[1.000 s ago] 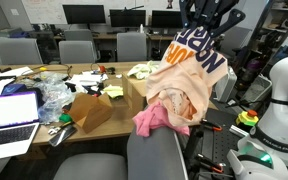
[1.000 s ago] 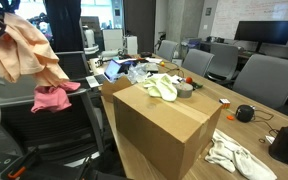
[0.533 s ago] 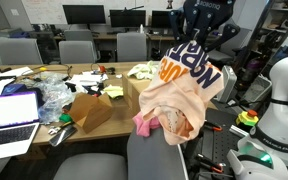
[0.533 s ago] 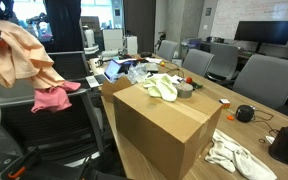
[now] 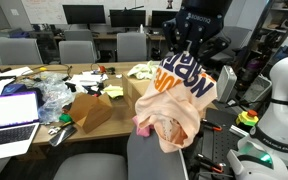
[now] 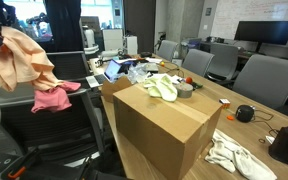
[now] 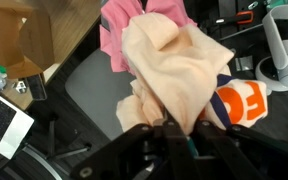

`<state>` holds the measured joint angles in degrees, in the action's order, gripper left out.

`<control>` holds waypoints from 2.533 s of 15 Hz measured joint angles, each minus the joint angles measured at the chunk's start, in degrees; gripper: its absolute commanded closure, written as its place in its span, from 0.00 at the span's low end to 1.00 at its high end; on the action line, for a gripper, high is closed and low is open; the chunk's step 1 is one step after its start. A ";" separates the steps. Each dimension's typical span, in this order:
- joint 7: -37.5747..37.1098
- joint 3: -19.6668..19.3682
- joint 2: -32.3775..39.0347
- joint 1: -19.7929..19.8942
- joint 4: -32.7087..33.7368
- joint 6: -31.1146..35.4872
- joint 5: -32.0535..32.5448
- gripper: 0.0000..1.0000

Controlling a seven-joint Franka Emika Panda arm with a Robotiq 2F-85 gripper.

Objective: Pick up two clothes from the box and put them on the chair.

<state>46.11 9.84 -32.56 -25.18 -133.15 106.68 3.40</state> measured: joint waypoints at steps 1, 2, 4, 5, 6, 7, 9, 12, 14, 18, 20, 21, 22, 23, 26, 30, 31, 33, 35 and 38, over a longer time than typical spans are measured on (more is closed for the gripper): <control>-0.43 0.11 0.47 0.25 -0.25 0.62 0.16 0.97; -0.93 0.21 0.96 0.51 -0.51 1.01 0.34 0.97; -2.29 0.28 2.06 1.10 -1.32 2.11 0.95 0.97; -3.12 0.29 2.63 1.51 -1.85 2.65 1.18 0.97; -3.91 0.29 3.16 1.94 -2.41 3.05 1.47 0.97; -4.60 0.29 3.67 2.36 -2.95 3.29 1.75 0.97; -5.82 0.27 4.56 3.11 -4.07 3.38 1.83 0.97; -7.65 0.26 5.61 3.78 -5.74 3.38 1.83 0.97; -8.95 0.26 6.23 3.86 -6.57 3.38 1.83 0.97; -10.74 0.85 7.41 3.77 -7.30 3.56 1.83 0.97; -11.32 1.83 7.87 3.41 -7.32 4.09 1.83 0.97; -11.58 2.53 8.06 3.19 -7.32 4.45 1.92 0.97; -11.83 3.34 8.24 2.91 -7.32 4.90 2.00 0.97; -12.08 4.16 8.40 2.57 -7.32 5.28 2.11 0.97; -12.72 6.27 8.80 1.33 -7.32 6.07 2.32 0.97; -13.53 7.27 9.78 0.47 -7.33 6.54 2.42 0.97; -13.74 7.26 10.20 0.47 -7.35 6.71 2.42 0.97; -14.51 7.25 11.31 0.53 -7.37 7.08 2.49 0.97; -15.62 7.25 12.76 0.66 -7.38 7.45 3.03 0.97; -17.19 7.24 15.23 0.89 -7.39 7.99 3.73 0.97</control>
<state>28.91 17.08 -17.33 -24.29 -140.54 114.67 7.13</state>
